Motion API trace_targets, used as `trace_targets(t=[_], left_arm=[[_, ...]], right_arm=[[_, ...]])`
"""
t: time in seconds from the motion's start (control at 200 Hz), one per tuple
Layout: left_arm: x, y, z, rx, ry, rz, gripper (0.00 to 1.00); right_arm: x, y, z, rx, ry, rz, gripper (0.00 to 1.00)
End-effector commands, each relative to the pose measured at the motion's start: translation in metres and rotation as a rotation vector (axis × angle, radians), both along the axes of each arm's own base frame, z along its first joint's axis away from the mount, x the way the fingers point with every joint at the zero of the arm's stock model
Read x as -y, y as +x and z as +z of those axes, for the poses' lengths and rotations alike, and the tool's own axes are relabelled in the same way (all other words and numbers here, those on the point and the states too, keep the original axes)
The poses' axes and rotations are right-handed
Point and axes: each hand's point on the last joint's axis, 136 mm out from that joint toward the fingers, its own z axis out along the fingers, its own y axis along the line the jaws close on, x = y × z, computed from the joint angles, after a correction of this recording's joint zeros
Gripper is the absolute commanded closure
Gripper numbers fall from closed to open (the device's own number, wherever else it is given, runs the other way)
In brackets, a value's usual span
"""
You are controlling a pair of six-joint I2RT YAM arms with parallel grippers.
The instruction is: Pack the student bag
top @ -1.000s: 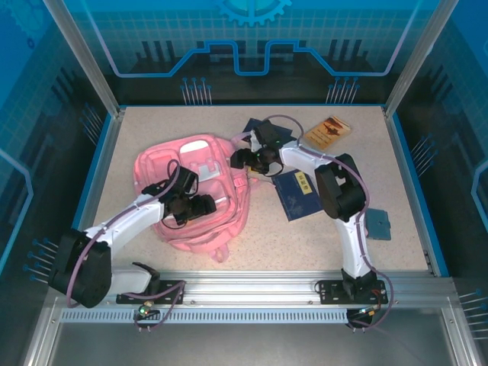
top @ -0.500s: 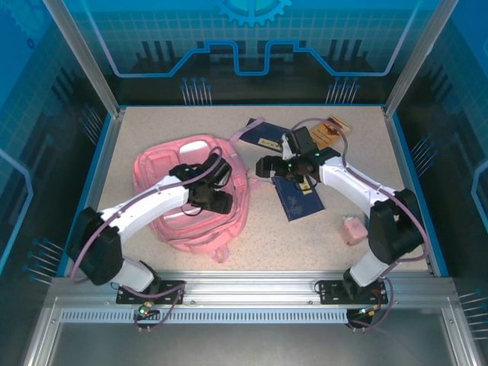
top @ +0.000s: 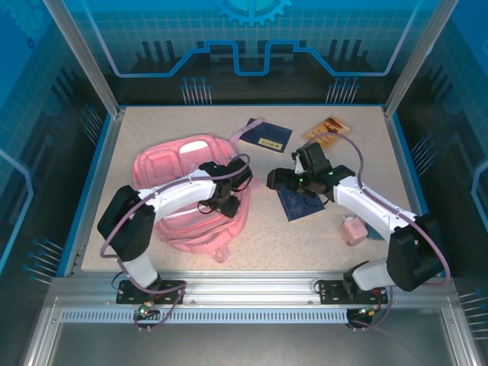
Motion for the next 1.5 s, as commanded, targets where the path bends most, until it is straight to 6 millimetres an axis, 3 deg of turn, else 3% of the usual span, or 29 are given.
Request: trace_targets(t=[0.0, 0.27, 0.525, 0.895, 1.035, 1.191, 1.496], left_arm=[[-0.007, 0.012, -0.001, 0.041, 0.084, 0.014, 0.37], [-0.016, 0.026, 0.007, 0.108, 0.153, 0.029, 0.63], [-0.01, 0.027, 0.055, 0.213, 0.051, -0.067, 0.83], [0.002, 0.01, 0.131, 0.429, -0.142, -0.382, 0.89], [-0.005, 0.013, 0.14, 0.491, -0.148, -0.405, 0.89], [-0.012, 0.021, 0.143, 0.515, -0.151, -0.381, 0.9], [-0.013, 0.025, 0.153, 0.548, -0.165, -0.379, 0.91]], right_arm=[[-0.003, -0.005, 0.004, 0.01, 0.025, 0.043, 0.0], [-0.002, -0.01, -0.004, 0.008, 0.032, 0.109, 0.0], [-0.006, 0.007, 0.004, 0.12, 0.015, 0.173, 0.01], [-0.06, 0.049, 0.025, 0.285, 0.082, 0.521, 0.2], [-0.076, 0.05, 0.025, 0.281, 0.166, 0.632, 0.29], [-0.077, 0.047, 0.016, 0.236, 0.262, 0.679, 0.32], [-0.073, 0.049, -0.024, 0.153, 0.264, 0.699, 0.51]])
